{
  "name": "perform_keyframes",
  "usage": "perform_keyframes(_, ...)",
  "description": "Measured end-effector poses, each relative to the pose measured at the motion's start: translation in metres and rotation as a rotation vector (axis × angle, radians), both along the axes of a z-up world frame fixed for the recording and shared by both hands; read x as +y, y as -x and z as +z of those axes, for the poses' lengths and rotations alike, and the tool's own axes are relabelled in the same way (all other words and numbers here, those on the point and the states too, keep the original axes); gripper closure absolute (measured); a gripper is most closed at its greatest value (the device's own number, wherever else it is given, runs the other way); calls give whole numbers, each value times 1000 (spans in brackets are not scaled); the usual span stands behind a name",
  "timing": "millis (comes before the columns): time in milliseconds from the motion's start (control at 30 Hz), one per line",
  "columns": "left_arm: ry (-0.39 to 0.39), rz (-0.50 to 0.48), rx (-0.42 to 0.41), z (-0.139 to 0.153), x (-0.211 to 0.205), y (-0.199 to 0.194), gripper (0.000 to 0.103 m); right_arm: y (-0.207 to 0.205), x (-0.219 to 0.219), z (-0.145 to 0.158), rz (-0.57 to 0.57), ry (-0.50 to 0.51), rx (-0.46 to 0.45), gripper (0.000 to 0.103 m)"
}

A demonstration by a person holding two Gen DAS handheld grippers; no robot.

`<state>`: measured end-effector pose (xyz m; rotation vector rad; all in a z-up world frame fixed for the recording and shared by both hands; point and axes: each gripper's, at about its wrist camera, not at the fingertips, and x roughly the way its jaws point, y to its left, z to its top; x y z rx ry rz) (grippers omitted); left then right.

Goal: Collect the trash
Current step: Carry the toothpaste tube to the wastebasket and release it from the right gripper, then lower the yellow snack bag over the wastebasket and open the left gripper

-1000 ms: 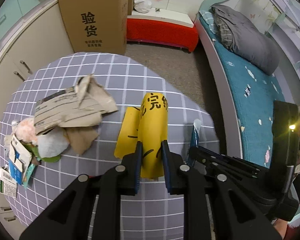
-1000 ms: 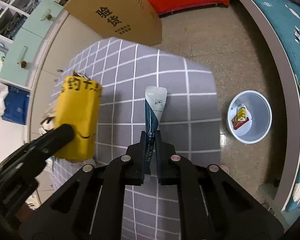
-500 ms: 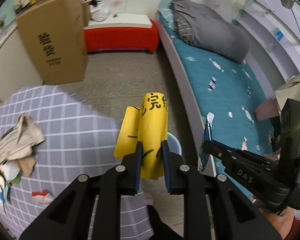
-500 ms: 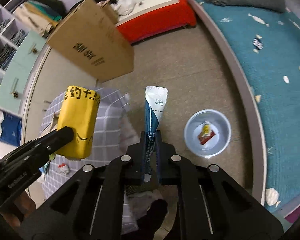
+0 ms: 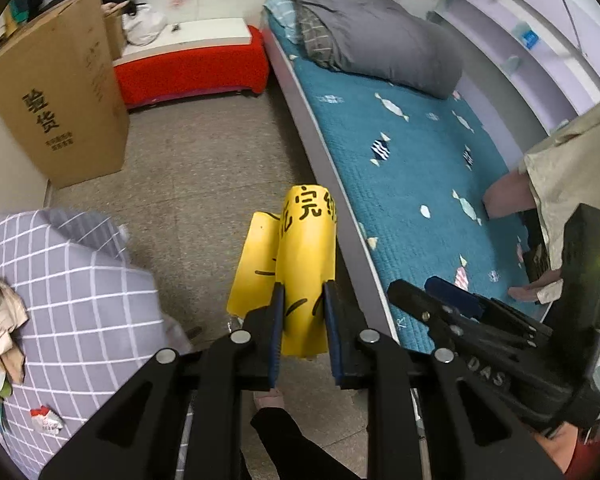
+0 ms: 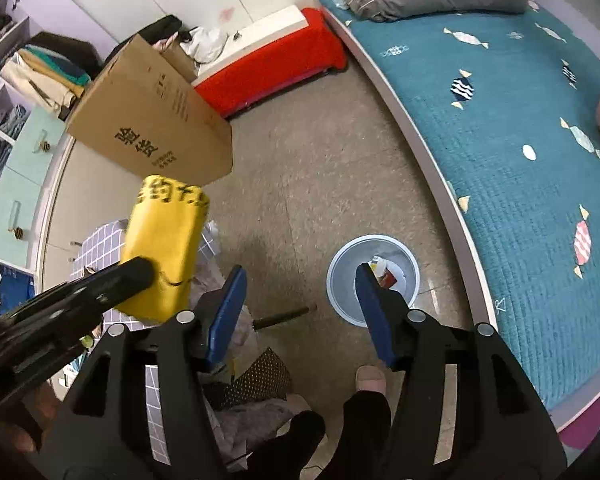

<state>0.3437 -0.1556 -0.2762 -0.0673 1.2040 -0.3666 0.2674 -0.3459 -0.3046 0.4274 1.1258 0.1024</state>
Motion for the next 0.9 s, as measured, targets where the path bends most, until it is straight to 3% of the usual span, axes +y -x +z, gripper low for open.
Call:
perform_keyframes(467,7,-100,7,-1,-60,-4,82,20,-56,22,-119,7,-70,38)
perform_keyframes(667,7,-93,0,2,-71,-7,71,23,-69,25,-148,5,-81,37)
perform_keyframes(767,-4,-68,6,0,-71,-10,51,23,-72,25,-154,2,-80,37)
perform_keyframes(900,-9,-42,0,2,-65,-9,46,24,-70,24,-150,-4,-72,37)
